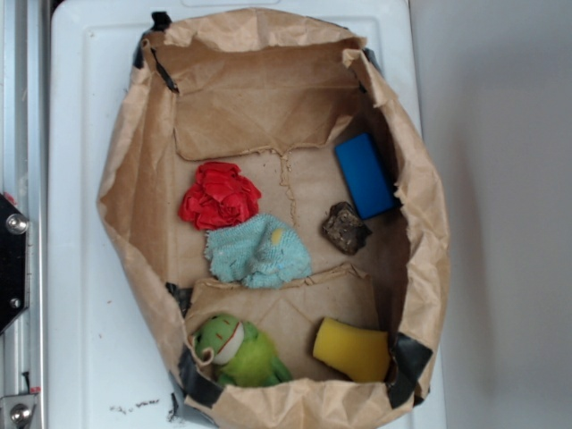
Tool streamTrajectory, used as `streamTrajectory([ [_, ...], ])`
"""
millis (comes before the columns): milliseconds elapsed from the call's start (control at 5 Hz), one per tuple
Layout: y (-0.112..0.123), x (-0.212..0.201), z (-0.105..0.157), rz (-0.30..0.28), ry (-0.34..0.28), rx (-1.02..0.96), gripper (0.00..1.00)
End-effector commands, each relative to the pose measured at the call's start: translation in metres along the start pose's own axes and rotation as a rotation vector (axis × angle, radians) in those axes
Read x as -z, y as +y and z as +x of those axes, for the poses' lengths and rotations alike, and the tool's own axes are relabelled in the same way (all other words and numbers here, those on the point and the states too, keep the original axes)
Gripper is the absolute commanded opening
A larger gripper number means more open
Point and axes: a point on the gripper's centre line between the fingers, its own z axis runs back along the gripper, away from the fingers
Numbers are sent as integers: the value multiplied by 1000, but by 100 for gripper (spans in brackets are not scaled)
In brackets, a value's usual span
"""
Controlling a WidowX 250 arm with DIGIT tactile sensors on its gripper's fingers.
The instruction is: Grab the blue cloth.
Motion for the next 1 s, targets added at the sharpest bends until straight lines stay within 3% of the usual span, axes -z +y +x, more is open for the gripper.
streamTrajectory([
  [0, 0, 0, 0, 0, 0, 0, 100],
  [200, -3, 6, 39, 7, -62, -62, 100],
  [800, 17, 18, 84, -2, -118, -120, 100],
])
